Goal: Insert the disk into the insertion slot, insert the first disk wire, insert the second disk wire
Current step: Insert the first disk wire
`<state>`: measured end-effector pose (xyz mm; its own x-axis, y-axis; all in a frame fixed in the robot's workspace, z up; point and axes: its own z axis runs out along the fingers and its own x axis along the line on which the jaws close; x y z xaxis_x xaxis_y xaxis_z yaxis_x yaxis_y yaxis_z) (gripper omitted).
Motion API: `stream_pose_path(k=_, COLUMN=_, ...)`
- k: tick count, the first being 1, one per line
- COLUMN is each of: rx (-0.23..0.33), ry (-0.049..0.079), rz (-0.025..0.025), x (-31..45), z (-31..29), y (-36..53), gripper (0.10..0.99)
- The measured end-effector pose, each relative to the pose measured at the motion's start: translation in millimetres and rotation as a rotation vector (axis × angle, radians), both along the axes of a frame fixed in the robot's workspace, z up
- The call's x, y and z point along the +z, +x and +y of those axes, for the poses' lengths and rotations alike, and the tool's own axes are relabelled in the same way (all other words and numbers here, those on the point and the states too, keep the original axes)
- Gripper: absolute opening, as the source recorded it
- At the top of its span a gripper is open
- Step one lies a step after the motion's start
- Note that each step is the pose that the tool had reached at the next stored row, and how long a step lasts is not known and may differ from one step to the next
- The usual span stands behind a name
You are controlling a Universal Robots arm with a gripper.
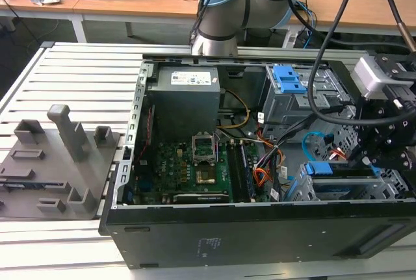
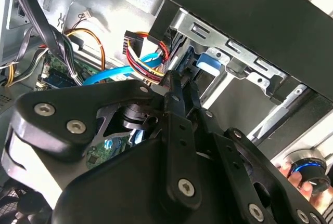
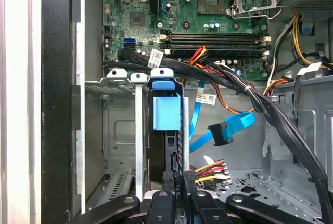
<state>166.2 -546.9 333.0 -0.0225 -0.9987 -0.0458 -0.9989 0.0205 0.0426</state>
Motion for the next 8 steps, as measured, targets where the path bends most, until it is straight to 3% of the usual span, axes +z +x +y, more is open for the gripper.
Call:
stream_pose_path(k=2, rx=0.000, ry=0.001, rz=0.0002, x=-0.5, z=0.0, y=-0.1, gripper=0.192)
stream_pose_path(k=3, rx=0.000, ry=0.000, rz=0.0000, x=0.1, z=0.0, y=-0.1, gripper=0.259)
stream_pose_path(k=8, rx=0.000, ry=0.000, rz=0.0001, x=21.6, z=0.4, y=-0.1, gripper=0.259)
